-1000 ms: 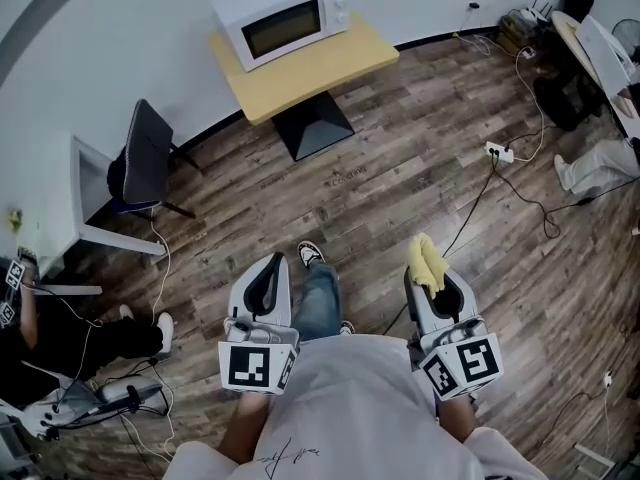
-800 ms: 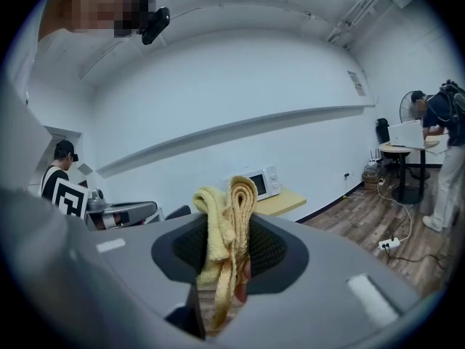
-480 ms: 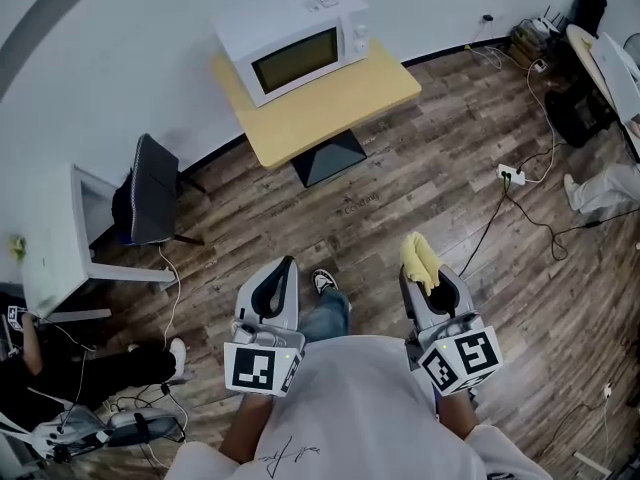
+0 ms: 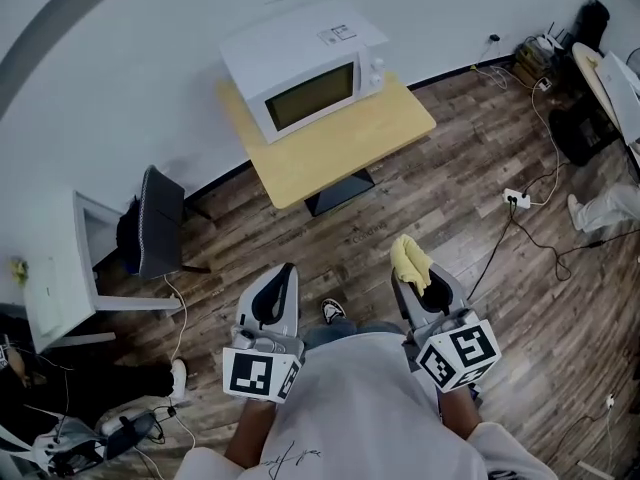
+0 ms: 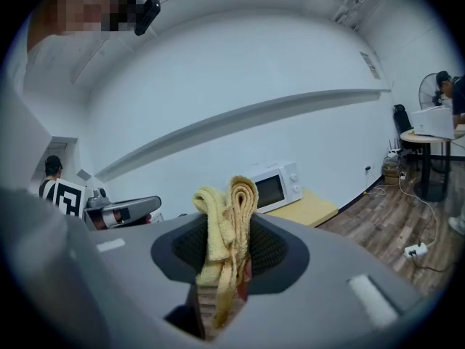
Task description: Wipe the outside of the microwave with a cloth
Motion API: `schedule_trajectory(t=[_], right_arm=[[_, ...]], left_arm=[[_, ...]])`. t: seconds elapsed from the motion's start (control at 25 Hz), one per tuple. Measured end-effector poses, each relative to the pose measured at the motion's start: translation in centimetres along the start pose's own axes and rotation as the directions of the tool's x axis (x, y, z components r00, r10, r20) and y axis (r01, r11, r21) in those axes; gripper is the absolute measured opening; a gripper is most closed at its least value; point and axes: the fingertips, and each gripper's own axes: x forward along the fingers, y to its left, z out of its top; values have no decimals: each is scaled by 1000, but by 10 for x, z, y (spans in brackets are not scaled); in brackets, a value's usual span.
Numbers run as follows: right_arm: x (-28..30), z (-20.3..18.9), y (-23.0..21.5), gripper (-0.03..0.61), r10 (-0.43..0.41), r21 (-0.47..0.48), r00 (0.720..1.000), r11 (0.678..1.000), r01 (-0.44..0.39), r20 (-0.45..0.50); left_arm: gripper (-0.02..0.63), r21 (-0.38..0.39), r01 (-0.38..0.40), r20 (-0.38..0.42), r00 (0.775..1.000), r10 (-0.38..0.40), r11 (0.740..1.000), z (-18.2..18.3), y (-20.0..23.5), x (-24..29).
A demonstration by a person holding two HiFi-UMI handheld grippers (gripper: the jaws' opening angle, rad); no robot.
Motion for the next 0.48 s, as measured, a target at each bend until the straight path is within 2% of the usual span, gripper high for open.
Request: schedule_trajectory(t=[0.24, 0.48], right_arm=[[30, 8, -5, 117, -32, -58, 999, 998, 30, -28], [68, 14, -10, 115, -43, -103, 998, 994, 37, -50]], left_arm=[[-11, -7, -10, -11, 1000, 10, 1000, 0, 25, 19], [-11, -33, -54, -42, 998, 53, 998, -2, 50, 39]])
